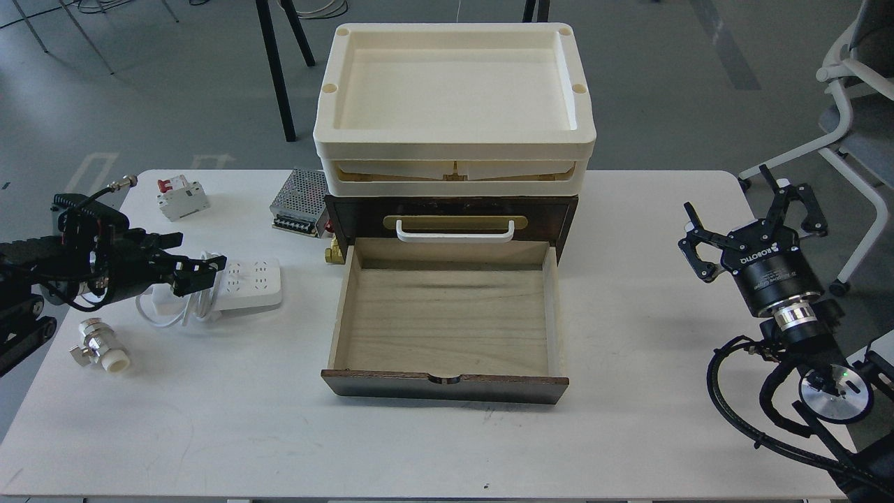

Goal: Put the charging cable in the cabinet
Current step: 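Lower the left gripper and grasp the white power strip with cable, then lift the power strip with the left gripper and carry it over the drawer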

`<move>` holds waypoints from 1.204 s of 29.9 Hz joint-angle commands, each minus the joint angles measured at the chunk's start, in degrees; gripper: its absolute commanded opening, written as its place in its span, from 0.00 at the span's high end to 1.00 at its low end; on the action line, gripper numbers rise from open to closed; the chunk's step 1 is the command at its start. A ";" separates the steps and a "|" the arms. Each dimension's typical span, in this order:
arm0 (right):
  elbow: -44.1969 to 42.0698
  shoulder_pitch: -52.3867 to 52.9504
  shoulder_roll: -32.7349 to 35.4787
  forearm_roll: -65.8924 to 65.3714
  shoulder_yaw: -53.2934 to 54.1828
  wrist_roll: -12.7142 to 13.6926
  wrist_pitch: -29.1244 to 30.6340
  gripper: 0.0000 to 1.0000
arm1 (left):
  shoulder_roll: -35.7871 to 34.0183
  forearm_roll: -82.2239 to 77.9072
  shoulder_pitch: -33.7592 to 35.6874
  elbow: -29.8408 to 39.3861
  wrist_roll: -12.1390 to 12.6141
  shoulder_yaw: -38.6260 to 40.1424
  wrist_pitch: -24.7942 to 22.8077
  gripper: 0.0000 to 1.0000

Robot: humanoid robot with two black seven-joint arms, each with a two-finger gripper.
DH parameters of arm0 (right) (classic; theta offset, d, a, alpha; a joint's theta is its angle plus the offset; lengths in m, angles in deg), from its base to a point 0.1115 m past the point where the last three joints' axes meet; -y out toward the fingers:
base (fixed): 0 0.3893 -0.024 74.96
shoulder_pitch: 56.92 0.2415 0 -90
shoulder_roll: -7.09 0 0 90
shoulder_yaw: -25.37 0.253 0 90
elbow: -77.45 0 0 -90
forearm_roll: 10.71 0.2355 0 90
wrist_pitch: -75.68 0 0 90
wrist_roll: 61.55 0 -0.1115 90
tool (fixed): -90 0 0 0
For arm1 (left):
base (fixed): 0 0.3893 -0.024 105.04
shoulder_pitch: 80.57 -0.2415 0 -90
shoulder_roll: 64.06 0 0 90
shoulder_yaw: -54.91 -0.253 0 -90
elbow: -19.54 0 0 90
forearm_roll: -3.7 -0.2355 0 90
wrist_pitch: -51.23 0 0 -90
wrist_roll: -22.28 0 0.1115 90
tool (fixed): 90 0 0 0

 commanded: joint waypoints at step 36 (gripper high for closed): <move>0.00 0.01 -0.01 0.00 0.08 0.00 -0.09 0.01 | 8.47 7.74 -2.25 -11.65 -0.02 -4.38 13.95 0.99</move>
